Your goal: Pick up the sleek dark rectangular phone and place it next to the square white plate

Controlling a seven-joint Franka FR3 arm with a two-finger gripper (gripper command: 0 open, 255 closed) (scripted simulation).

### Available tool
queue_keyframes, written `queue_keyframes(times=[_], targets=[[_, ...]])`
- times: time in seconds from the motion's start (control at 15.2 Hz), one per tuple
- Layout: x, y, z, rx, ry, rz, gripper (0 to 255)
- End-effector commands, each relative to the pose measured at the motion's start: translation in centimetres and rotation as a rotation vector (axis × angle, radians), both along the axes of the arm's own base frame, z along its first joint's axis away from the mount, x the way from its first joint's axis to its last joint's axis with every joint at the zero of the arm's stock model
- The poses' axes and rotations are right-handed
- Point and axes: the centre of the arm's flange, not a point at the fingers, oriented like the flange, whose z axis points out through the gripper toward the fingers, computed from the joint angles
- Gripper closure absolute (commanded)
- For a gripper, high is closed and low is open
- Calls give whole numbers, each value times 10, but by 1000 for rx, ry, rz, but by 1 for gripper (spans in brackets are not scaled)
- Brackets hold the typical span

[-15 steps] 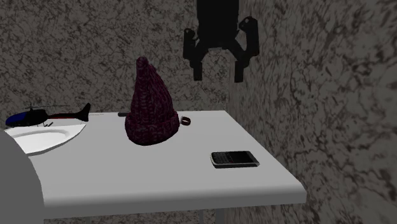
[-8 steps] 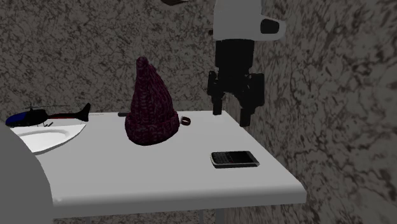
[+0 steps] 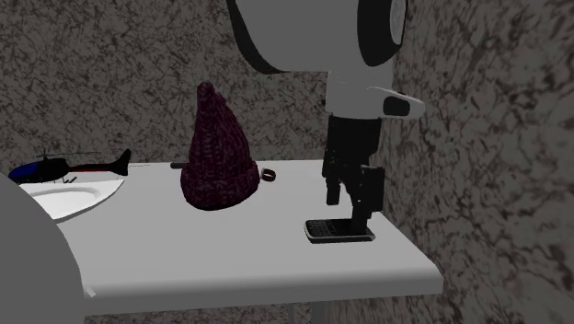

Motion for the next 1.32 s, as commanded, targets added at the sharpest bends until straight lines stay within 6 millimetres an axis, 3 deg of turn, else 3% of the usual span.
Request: queue_keyframes(times=[0.0,0.2,0.73,0.79,1.25], targets=[[1,0,-10,0,-1,-4,0],[2,1,-24,0,-1,-4,0],[2,1,-24,0,-1,-4,0],[2,1,-24,0,-1,-4,255],[2,1,-24,0,-1,-4,255]])
